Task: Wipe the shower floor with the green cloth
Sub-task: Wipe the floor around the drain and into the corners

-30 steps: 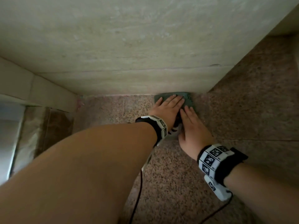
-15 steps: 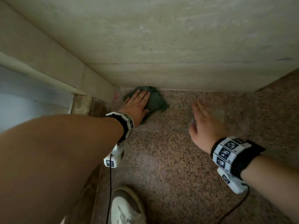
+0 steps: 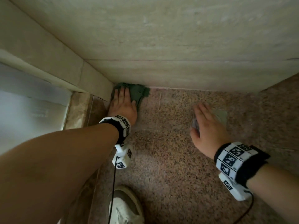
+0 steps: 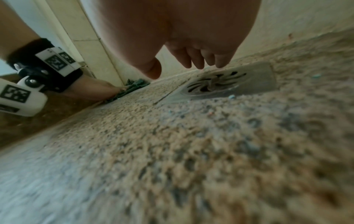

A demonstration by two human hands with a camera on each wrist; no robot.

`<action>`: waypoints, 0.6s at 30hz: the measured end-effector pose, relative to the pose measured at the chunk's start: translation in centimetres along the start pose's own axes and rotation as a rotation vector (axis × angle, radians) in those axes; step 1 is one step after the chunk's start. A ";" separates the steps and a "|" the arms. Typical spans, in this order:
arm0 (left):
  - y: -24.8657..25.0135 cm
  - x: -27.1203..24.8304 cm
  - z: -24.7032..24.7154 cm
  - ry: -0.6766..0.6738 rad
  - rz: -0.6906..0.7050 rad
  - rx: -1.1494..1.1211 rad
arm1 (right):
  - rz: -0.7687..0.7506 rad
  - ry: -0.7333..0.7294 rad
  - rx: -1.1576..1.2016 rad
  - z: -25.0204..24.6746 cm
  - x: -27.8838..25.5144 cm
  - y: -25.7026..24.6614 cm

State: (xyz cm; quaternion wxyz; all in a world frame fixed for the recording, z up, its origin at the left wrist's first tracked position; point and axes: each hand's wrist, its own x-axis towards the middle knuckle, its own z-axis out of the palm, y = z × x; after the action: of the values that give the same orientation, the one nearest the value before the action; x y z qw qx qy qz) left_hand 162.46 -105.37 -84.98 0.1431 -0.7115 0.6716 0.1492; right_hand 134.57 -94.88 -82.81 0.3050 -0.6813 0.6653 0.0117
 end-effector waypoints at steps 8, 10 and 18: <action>0.9 -4.1 1.9 -0.033 -0.131 0.010 | -0.022 -0.004 0.020 -1.3 -0.2 -0.2; -0.6 -5.3 2.1 -0.064 -0.024 0.055 | -0.036 0.003 0.028 -1.6 -0.3 -0.1; -2.0 -13.6 4.2 -0.302 0.323 0.213 | -0.083 -0.019 -0.052 -1.1 -1.3 0.6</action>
State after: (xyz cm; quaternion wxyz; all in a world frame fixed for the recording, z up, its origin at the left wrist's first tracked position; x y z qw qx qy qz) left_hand 163.66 -91.13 -83.34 0.2905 -0.5453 0.7596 0.2031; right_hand 133.46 -94.20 -81.59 0.2935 -0.7161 0.6329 0.0227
